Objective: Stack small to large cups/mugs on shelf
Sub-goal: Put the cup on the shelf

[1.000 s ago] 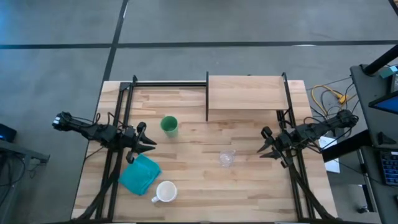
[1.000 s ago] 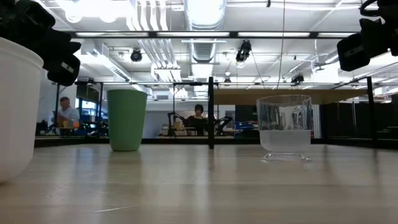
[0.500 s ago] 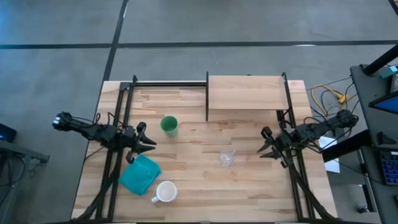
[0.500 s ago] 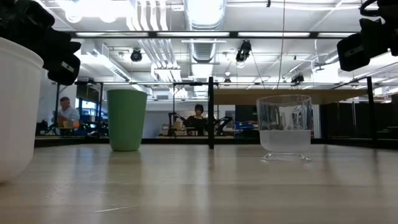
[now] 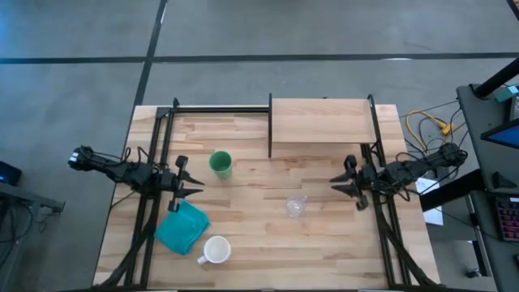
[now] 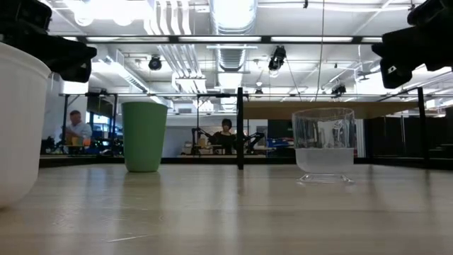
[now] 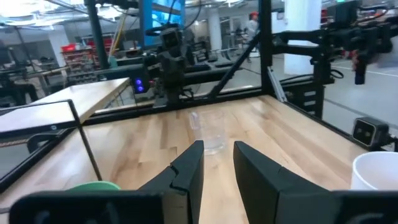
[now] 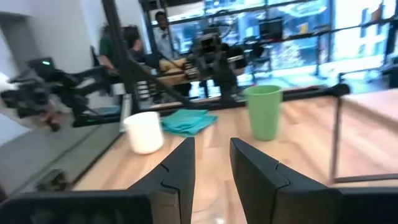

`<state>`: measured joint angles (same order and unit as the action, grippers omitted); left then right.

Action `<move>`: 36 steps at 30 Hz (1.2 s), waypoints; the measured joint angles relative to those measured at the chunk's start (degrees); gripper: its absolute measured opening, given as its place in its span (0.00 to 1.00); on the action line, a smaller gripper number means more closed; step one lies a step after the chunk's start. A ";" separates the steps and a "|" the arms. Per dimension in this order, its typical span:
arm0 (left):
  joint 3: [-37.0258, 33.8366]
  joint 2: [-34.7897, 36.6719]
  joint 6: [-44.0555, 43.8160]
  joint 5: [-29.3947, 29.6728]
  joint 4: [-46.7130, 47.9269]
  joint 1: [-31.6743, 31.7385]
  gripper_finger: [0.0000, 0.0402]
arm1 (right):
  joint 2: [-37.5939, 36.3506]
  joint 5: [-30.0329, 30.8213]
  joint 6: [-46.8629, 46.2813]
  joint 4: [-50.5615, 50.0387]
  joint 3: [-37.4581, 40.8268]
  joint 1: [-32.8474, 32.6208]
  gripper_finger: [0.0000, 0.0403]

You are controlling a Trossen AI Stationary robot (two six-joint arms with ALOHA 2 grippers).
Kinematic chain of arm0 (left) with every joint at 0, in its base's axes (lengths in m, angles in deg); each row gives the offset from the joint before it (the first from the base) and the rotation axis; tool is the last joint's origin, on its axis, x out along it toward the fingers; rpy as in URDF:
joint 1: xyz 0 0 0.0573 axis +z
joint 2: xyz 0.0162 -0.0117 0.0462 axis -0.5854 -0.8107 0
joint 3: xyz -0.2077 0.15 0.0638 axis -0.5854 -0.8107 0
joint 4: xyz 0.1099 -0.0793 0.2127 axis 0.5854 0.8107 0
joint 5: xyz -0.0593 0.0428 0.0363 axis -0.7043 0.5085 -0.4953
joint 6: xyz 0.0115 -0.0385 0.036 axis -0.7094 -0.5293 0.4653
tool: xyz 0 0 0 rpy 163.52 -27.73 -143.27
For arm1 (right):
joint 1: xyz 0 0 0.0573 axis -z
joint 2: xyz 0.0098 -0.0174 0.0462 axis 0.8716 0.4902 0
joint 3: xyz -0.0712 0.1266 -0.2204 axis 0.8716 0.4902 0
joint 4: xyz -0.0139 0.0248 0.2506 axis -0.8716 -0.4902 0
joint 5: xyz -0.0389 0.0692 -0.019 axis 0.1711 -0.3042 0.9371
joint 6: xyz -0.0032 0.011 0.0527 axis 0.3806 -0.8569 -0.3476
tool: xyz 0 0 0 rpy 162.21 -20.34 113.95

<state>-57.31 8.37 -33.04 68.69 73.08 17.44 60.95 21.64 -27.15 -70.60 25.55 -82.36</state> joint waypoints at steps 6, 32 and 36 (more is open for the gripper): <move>-0.01 0.00 -0.02 -0.05 0.02 0.00 0.19 | 0.00 0.00 -2.86 -0.05 0.00 -0.02 0.24; 31.29 -24.50 4.41 19.68 -3.65 0.04 0.19 | 8.54 -10.74 -15.09 7.61 -25.11 -0.02 0.24; 39.03 -31.76 2.45 19.69 -5.83 0.04 0.19 | 12.51 -10.67 -15.14 7.34 -34.52 -0.02 0.24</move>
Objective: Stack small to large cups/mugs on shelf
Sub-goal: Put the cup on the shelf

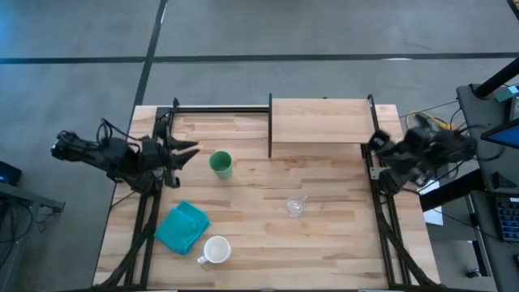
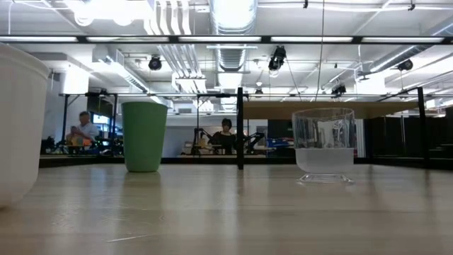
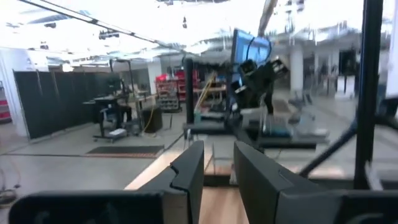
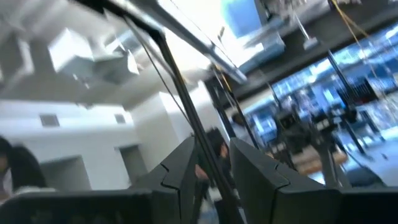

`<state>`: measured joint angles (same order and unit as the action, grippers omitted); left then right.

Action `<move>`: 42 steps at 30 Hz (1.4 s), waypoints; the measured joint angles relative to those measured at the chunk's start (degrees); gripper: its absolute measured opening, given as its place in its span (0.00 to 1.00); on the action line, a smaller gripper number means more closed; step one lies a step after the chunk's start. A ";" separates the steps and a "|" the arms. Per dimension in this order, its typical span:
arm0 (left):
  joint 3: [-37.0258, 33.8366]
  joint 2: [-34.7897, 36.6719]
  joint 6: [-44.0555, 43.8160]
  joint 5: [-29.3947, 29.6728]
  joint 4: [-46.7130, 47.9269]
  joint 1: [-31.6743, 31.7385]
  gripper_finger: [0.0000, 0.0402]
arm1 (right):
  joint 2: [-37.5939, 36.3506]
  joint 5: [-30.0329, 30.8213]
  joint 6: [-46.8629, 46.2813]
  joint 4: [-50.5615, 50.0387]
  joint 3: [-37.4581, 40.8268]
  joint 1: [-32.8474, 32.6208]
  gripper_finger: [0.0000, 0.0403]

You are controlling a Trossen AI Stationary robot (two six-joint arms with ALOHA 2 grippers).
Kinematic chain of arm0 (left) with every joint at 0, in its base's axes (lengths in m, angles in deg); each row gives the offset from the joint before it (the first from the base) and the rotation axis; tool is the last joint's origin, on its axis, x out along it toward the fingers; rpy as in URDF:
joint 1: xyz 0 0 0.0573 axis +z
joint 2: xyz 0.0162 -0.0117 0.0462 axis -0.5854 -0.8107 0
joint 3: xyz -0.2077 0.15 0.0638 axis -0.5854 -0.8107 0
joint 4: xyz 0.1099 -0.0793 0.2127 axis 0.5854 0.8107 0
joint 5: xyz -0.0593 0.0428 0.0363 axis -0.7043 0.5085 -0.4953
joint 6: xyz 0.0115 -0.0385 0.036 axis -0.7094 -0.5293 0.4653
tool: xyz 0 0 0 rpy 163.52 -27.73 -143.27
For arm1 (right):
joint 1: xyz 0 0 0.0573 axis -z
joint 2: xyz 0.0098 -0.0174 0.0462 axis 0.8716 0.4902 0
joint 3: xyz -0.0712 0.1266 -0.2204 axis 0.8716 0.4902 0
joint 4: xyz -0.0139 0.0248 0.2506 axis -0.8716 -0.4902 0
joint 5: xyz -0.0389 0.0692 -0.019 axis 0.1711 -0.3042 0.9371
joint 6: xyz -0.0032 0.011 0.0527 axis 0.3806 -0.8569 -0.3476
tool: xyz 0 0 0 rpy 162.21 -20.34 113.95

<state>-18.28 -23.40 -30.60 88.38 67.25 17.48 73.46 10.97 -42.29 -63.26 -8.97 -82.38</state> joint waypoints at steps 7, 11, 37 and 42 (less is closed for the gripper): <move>7.56 -9.57 -5.20 -0.65 -10.26 -0.04 0.19 | 4.55 -4.81 5.68 -3.94 -13.26 0.00 0.24; 9.51 -12.70 -4.43 -0.78 -11.50 -0.02 0.19 | 6.58 -4.29 6.95 -19.79 -19.72 0.00 0.24; 9.85 -13.35 -5.40 -0.44 -11.27 -0.04 0.19 | 32.05 -1.32 6.14 -30.95 -42.59 0.02 0.24; 9.85 -11.78 -2.06 -0.37 -11.30 -0.02 0.19 | 35.99 -1.33 5.70 -31.09 -45.09 0.02 0.24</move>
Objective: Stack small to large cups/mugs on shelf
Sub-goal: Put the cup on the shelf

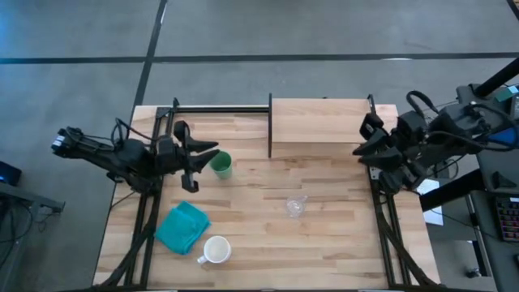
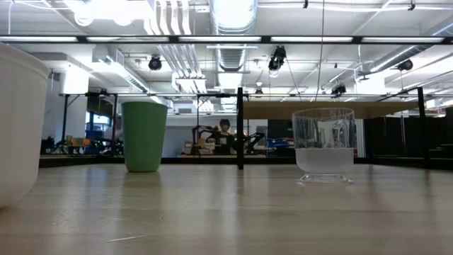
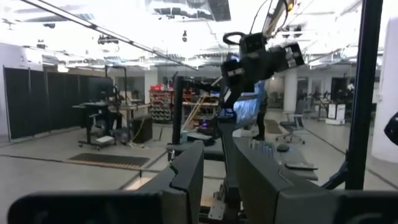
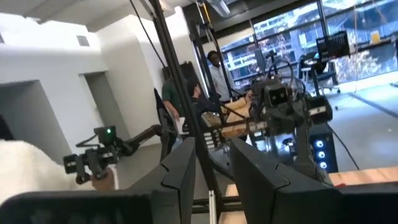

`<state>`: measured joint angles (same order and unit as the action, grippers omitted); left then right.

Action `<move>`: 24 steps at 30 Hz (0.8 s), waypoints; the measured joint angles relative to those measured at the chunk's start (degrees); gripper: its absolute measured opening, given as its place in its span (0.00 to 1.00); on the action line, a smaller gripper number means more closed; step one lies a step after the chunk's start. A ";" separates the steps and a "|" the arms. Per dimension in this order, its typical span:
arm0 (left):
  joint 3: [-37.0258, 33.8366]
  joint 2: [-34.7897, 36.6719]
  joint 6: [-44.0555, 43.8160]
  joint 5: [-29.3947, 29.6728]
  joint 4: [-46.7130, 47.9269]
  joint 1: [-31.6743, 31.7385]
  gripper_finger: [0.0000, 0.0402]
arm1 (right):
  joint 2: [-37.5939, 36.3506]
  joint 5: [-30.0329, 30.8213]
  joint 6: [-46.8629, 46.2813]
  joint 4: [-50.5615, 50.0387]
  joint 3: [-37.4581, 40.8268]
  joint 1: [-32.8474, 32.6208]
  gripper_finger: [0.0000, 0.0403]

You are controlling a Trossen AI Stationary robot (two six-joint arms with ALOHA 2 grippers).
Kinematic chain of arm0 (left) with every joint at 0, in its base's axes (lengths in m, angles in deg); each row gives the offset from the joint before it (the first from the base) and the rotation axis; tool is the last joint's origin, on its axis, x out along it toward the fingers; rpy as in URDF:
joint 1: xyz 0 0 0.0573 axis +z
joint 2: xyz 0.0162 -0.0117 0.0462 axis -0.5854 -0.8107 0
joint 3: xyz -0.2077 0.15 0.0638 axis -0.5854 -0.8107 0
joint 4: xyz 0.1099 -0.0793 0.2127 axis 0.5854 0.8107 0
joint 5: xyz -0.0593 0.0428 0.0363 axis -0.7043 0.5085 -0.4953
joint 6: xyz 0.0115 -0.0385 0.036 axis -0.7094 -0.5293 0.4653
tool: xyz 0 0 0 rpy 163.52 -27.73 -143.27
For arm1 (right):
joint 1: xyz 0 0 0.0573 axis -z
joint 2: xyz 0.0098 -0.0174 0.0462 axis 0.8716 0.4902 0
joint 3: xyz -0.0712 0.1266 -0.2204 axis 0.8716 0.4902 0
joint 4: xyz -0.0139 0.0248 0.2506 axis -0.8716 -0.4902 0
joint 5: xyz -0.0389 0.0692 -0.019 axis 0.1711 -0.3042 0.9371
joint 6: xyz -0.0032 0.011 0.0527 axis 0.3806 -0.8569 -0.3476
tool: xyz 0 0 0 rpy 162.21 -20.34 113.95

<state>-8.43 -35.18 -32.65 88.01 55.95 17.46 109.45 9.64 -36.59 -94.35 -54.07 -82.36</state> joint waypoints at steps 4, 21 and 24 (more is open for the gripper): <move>0.00 1.98 5.29 0.27 -0.05 0.00 0.19 | 3.06 0.01 0.02 0.10 -1.46 0.00 0.24; 13.06 5.42 -2.31 9.84 37.61 -0.07 0.19 | 13.42 9.09 1.03 -5.97 -6.88 0.03 0.24; 17.29 4.36 -7.45 9.77 43.75 -0.04 0.19 | 14.28 15.16 -0.30 -12.03 -6.88 0.13 0.24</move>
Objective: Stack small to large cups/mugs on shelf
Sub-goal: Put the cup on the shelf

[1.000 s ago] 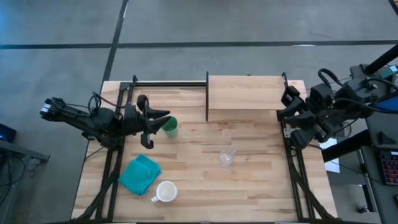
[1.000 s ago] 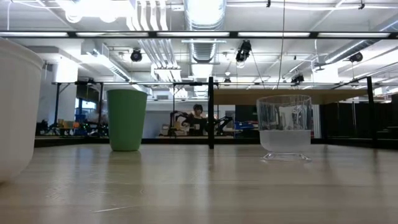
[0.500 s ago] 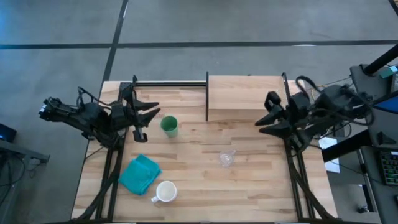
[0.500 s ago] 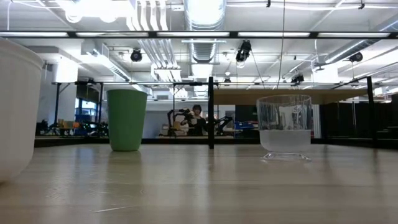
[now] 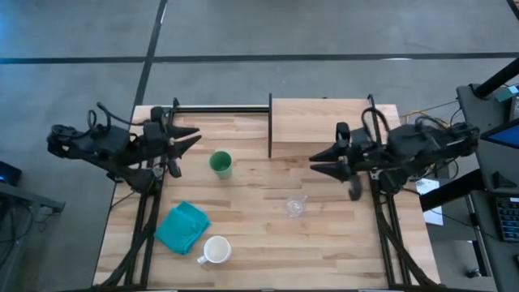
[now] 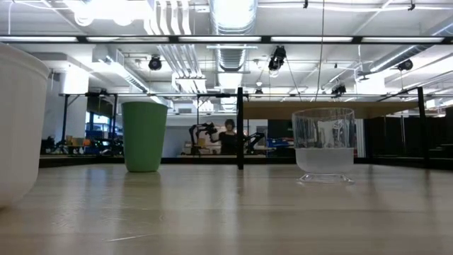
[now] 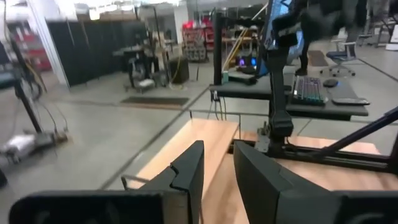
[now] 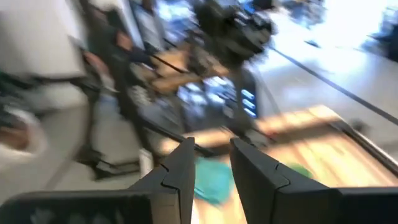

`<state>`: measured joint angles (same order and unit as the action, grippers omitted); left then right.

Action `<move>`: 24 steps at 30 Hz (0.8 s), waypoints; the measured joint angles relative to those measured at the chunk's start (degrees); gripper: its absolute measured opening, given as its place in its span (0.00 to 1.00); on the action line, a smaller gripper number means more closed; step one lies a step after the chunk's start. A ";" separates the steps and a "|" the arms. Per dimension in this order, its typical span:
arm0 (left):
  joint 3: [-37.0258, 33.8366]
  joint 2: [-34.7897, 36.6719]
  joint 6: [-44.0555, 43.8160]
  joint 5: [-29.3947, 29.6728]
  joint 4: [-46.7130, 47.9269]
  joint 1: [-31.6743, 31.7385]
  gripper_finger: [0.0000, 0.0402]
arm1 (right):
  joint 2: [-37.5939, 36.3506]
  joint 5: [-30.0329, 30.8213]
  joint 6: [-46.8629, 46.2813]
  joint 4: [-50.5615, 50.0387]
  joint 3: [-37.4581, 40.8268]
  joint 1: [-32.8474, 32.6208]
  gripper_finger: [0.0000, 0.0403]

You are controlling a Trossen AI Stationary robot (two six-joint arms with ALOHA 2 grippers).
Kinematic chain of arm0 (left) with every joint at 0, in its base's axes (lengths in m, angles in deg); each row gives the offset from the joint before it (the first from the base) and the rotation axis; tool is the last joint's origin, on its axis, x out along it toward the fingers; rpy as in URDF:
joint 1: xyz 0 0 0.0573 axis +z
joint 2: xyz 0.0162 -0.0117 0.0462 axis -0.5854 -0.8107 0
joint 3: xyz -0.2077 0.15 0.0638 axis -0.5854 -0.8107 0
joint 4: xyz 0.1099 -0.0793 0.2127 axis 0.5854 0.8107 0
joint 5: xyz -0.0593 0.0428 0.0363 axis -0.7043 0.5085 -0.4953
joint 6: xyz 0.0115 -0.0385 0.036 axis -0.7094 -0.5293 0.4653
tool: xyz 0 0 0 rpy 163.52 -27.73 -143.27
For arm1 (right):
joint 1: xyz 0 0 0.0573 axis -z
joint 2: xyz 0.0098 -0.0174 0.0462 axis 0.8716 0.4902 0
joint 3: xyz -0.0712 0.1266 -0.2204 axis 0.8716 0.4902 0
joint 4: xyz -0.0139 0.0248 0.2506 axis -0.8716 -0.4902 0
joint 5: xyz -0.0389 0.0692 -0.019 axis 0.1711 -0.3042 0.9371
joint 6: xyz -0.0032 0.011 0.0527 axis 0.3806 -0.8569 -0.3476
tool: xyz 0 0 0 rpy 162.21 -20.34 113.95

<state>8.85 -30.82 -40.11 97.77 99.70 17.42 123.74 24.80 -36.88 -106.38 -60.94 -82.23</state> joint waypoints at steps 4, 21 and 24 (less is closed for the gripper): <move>4.41 -1.03 -4.72 -0.11 8.43 0.00 0.19 | 1.25 2.98 -3.01 -5.21 0.02 0.29 0.24; 4.22 -5.57 -18.57 -5.71 26.91 0.02 0.19 | 6.38 7.54 -2.65 -8.04 0.04 2.81 0.24; 4.22 -7.81 -18.28 -5.82 30.16 0.02 0.19 | 7.48 7.52 -2.61 -8.24 0.07 3.39 0.24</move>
<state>13.07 -38.63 -58.39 91.96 129.86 17.44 131.22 32.31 -39.49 -114.62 -60.88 -78.84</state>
